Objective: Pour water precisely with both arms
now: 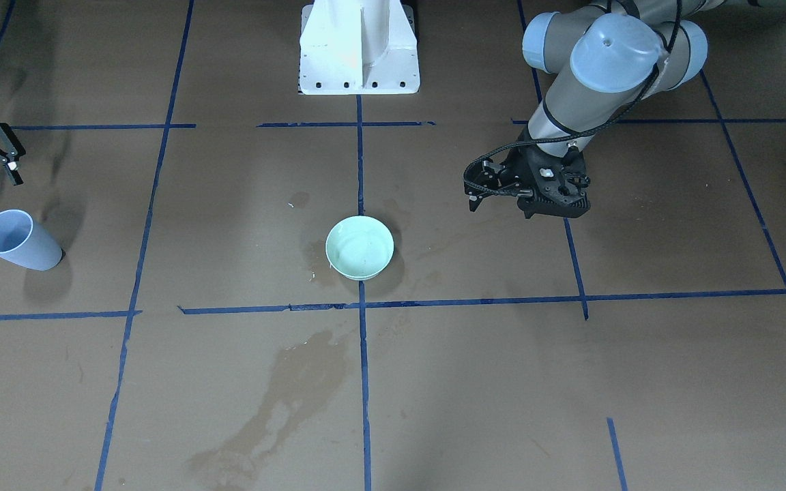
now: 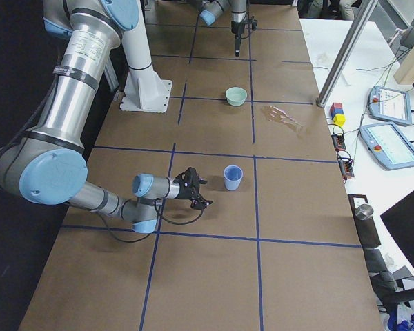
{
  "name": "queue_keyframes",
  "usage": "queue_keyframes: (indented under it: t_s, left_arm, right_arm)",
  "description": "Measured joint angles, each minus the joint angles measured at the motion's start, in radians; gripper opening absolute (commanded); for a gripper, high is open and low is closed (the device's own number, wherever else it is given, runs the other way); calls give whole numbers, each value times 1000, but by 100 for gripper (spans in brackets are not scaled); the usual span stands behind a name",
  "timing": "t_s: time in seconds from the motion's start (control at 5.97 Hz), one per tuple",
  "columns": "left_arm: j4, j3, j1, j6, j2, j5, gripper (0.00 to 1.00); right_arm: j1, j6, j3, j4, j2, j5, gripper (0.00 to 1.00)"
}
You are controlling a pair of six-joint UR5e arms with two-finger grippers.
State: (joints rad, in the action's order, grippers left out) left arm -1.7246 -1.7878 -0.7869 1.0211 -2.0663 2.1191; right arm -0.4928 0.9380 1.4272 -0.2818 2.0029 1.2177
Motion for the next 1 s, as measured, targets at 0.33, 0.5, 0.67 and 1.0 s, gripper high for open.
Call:
queue_keyframes:
  t_s: [0.33,0.5,0.67,1.0]
  left_arm:
    - [0,2,2,0,-1,-5,100]
    - [0,6,3,0,-3,-6,100]
    - [0,12,4,1,-9,-7,100]
    - [1,29,10,42,-37,-8,100]
  right_arm:
    - [-312,-67,0,106,-35,354,99]
    - [-479,-135,2,201,-65,534,99]
    - [-665,-236,5,346,-120,740,100]
    - [-948,-515,15,710,-217,1053,100]
